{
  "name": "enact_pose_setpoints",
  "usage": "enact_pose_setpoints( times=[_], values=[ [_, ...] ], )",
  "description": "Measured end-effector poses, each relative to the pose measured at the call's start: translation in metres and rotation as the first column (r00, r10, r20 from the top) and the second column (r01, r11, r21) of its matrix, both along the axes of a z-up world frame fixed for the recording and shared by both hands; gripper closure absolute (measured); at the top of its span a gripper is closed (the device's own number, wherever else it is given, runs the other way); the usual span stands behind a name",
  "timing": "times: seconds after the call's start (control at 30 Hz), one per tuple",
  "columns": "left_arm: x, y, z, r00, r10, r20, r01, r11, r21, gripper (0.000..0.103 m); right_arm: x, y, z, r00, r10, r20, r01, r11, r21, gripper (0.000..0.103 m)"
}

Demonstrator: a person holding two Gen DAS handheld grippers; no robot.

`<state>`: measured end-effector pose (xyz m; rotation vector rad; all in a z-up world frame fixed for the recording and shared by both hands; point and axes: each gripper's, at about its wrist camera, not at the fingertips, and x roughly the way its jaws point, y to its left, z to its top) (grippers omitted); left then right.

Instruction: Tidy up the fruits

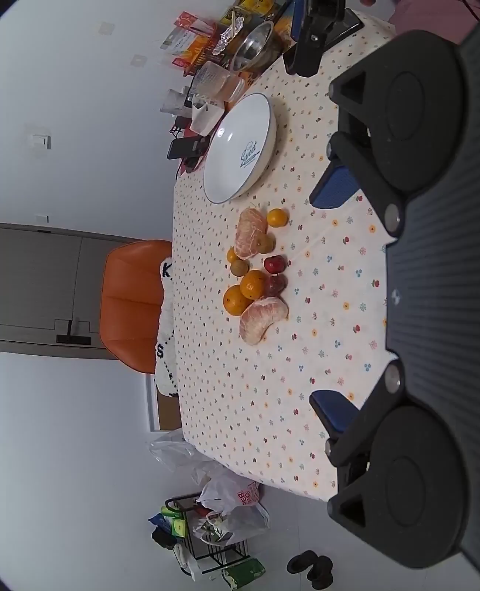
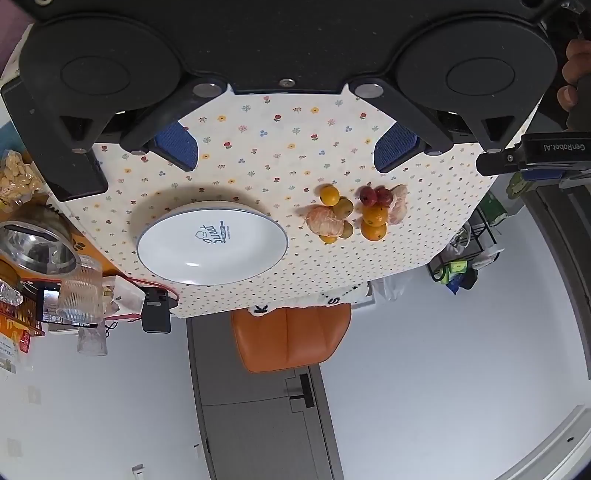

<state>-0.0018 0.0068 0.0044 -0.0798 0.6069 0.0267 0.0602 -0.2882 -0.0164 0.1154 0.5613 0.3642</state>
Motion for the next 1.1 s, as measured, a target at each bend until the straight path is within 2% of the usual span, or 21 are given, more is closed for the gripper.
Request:
enact_pose_setpoints(
  times=[1.1],
  values=[
    [-0.0026,0.0013,0.0034,1.000,0.007,0.011,-0.007,1.000,-0.007,0.000,-0.0055,0.0021,0.0067,1.000,0.009,0.020,-0.009,1.000,-0.019,0.000]
  ],
)
